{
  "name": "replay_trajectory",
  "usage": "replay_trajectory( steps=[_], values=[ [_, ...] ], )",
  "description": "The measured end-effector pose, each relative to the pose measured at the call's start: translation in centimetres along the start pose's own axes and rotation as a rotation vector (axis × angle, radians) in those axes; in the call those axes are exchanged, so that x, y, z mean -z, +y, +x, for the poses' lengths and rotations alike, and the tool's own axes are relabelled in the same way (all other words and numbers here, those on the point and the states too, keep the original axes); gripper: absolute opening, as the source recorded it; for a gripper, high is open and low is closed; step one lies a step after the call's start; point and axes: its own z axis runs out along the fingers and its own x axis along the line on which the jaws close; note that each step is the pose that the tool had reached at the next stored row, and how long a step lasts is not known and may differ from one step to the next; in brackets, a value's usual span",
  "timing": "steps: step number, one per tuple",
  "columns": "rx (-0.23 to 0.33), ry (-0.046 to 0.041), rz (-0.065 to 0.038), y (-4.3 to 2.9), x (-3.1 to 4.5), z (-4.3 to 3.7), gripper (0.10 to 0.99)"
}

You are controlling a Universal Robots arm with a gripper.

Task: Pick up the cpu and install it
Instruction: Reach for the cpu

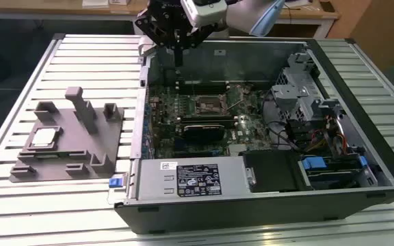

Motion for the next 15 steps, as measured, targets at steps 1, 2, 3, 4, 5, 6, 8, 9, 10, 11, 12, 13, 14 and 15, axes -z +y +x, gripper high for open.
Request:
replay_trajectory(
  steps=[1, 2, 3, 4, 5, 6, 8, 9, 10, 11, 12, 13, 14, 15],
  values=[
    [0.000, 0.0000, 0.000, 0.00, 0.00, 0.00, 0.106],
    [0.000, 0.0000, 0.000, 0.00, 0.00, 0.02, 0.106],
    [0.000, 0.0000, 0.000, 0.00, 0.00, 0.07, 0.106],
    [0.000, 0.0000, 0.000, 0.00, 0.00, 0.08, 0.106],
    [0.000, 0.0000, 0.000, -0.01, 0.01, 0.10, 0.106],
    [0.000, 0.0000, 0.000, -0.01, 0.01, 0.13, 0.106],
    [0.000, 0.0000, 0.000, -0.01, 0.00, 0.18, 0.106],
    [0.000, 0.0000, 0.000, -0.01, 0.01, 0.19, 0.106],
    [0.000, 0.0000, 0.000, -0.01, 0.01, 0.21, 0.106],
    [0.000, 0.0000, 0.000, -0.02, 0.01, 0.23, 0.106],
    [0.000, 0.0000, 0.000, -0.02, 0.01, 0.25, 0.106],
    [0.000, 0.0000, 0.000, -0.02, 0.01, 0.27, 0.106],
    [0.000, 0.0000, 0.000, -0.02, 0.01, 0.29, 0.106],
    [0.000, 0.0000, 0.000, -0.03, 0.01, 0.39, 0.106]
  ],
)
